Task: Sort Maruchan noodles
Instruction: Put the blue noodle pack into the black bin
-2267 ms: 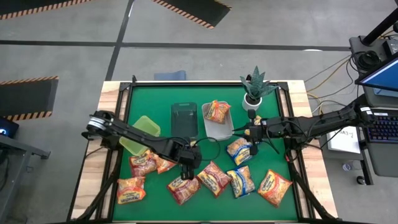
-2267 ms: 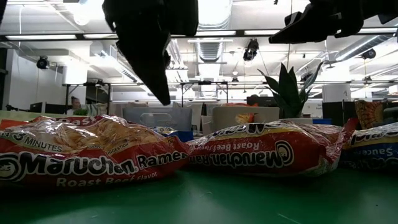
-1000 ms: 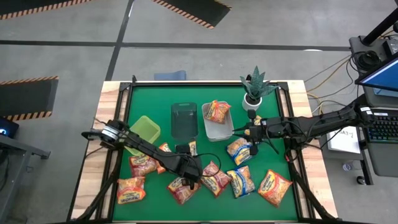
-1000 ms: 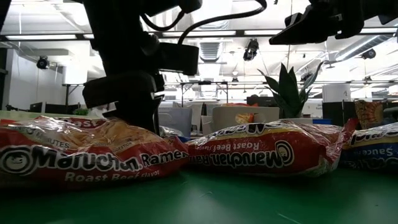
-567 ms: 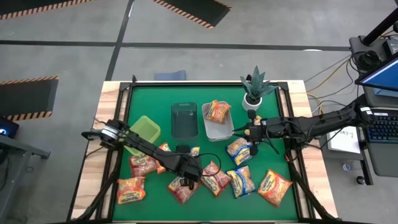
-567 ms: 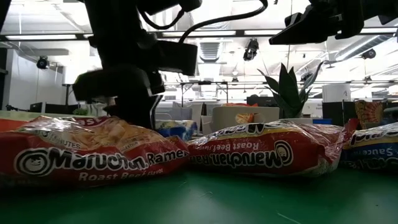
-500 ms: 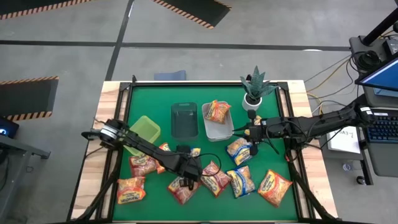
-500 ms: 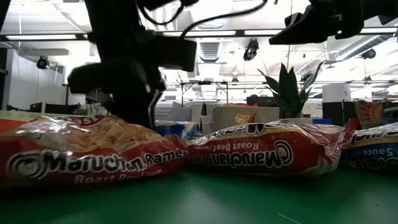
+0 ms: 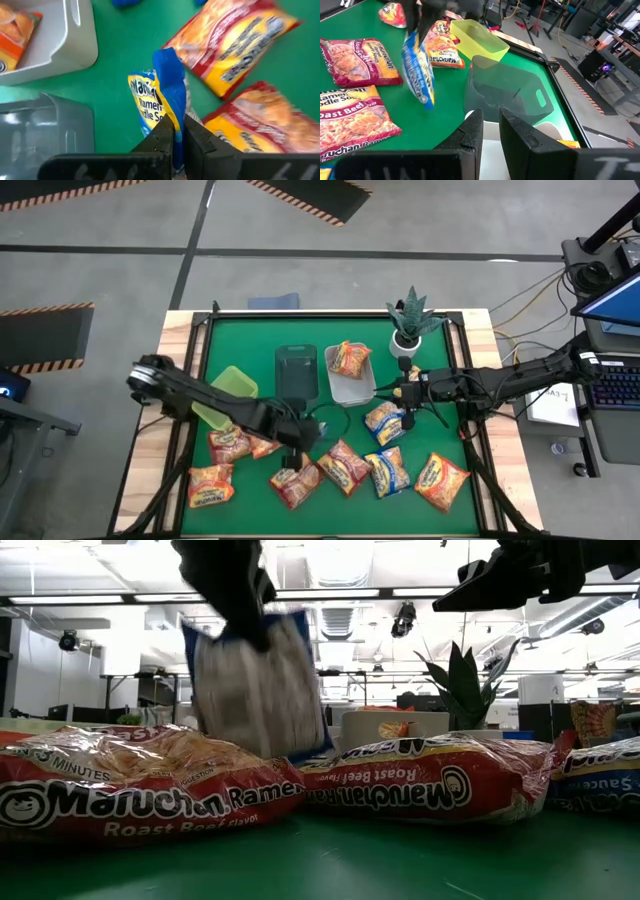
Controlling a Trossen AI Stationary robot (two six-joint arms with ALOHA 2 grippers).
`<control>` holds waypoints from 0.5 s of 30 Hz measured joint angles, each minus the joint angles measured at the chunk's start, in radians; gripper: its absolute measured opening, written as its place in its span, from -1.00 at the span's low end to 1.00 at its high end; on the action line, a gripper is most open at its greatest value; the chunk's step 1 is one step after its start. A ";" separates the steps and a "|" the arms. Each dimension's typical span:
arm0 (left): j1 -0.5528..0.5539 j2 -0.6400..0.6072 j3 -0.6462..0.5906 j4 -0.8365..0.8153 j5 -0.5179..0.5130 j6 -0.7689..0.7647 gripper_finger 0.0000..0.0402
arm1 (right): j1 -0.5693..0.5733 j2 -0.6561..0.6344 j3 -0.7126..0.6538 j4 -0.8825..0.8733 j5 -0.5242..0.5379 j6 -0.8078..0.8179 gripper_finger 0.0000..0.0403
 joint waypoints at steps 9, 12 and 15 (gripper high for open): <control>0.090 -0.145 0.000 0.001 0.077 0.069 -1.00 | 0.000 0.000 0.000 0.000 0.000 -0.001 -0.74; 0.125 -0.181 0.000 -0.005 0.077 0.113 -1.00 | 0.000 0.000 0.000 0.000 0.000 -0.001 -0.74; 0.163 -0.209 0.013 -0.031 0.077 0.162 -1.00 | 0.000 0.000 0.000 0.000 0.001 -0.001 -0.74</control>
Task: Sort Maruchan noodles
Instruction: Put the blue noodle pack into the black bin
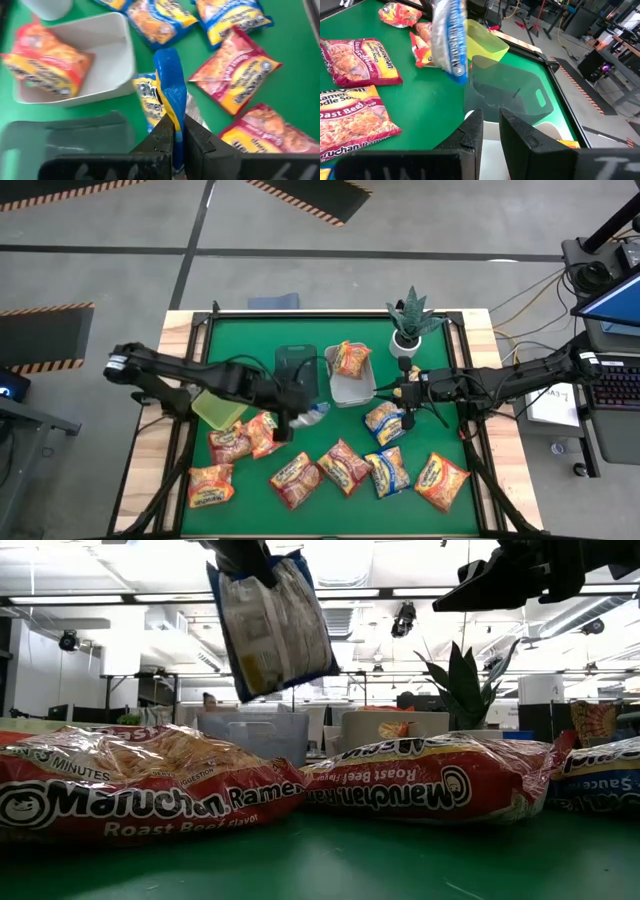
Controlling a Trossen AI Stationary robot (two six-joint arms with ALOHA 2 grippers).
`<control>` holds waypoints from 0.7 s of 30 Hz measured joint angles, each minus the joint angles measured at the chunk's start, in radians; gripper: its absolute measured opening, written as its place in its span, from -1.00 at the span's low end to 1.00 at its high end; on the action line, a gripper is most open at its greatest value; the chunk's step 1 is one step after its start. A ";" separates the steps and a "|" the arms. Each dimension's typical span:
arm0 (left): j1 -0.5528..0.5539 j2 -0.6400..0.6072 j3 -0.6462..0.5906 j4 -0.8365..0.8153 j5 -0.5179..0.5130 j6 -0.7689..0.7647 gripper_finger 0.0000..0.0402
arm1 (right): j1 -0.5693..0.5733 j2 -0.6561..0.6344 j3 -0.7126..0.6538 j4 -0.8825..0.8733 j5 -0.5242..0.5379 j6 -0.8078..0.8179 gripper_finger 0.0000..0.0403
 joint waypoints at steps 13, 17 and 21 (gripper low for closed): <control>0.182 0.010 0.175 -0.201 -0.009 0.260 -1.00 | 0.000 0.000 0.000 -0.022 0.034 0.001 -0.74; 0.234 0.020 0.165 -0.232 -0.009 0.295 -1.00 | 0.000 0.000 0.000 -0.036 0.053 0.003 -0.74; 0.273 0.035 0.158 -0.237 0.018 0.324 -1.00 | 0.000 0.000 0.000 -0.040 0.054 0.003 -0.74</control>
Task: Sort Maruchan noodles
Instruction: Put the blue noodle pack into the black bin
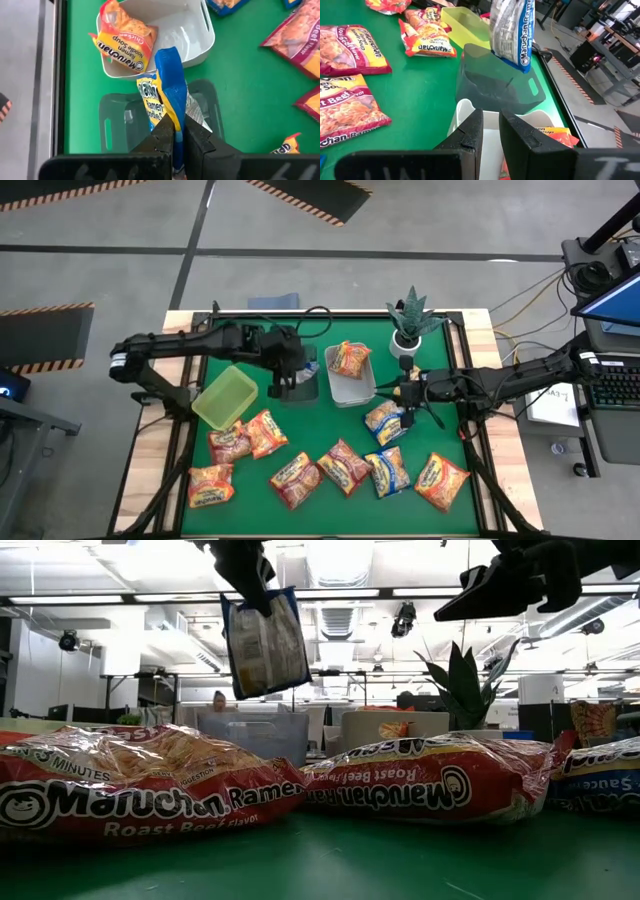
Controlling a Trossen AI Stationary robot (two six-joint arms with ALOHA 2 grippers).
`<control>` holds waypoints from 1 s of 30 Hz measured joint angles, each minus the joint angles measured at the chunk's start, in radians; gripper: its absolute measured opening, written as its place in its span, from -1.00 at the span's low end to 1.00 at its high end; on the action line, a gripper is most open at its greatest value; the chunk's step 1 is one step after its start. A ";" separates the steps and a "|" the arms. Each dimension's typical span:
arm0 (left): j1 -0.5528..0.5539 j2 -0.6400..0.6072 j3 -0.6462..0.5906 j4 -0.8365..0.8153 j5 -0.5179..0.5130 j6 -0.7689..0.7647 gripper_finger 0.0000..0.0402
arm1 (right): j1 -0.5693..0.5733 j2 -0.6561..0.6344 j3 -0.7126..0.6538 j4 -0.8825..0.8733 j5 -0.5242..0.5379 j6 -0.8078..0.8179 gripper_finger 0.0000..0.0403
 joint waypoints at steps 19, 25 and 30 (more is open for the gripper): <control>0.095 0.098 -0.001 -0.065 0.060 0.125 -1.00 | 0.000 0.000 0.000 -0.005 0.006 -0.003 -0.74; 0.100 0.116 -0.001 -0.063 0.064 0.148 -1.00 | 0.000 0.000 0.000 -0.005 0.007 -0.005 -0.74; 0.102 0.138 -0.001 -0.061 0.064 0.160 -1.00 | 0.000 0.000 0.000 -0.005 0.007 -0.010 -0.74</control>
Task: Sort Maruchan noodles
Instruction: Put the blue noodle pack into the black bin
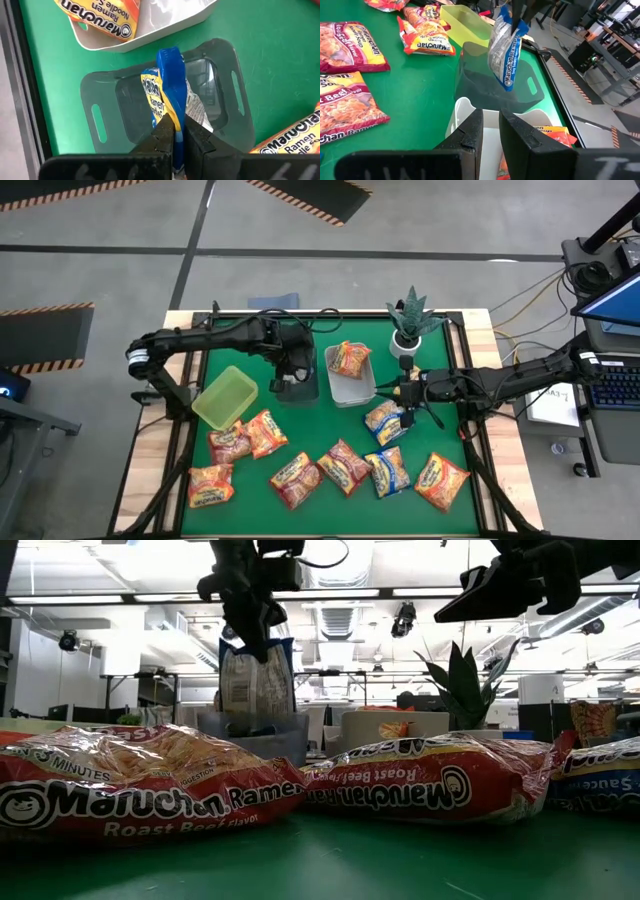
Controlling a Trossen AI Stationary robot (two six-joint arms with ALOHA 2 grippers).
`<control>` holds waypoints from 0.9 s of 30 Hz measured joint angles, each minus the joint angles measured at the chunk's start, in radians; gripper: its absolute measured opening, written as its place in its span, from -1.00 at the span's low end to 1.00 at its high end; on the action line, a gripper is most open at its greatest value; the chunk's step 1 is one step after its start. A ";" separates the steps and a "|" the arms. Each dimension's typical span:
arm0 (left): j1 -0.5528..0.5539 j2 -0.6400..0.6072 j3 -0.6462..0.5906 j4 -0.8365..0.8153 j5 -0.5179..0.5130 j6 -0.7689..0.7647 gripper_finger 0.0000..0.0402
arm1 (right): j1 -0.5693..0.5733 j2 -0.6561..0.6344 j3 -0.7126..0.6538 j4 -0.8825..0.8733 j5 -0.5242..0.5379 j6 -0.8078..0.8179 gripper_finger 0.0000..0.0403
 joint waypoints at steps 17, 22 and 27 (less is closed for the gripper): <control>0.010 0.092 -0.001 -0.003 0.156 0.031 -1.00 | 0.000 0.000 0.000 -0.008 0.015 0.000 -0.74; 0.010 0.125 -0.001 -0.002 0.155 0.037 -1.00 | 0.000 0.000 0.000 -0.010 0.015 -0.001 -0.74; 0.009 0.146 -0.001 0.001 0.155 0.029 -1.00 | 0.000 0.000 0.000 -0.010 0.015 -0.001 -0.74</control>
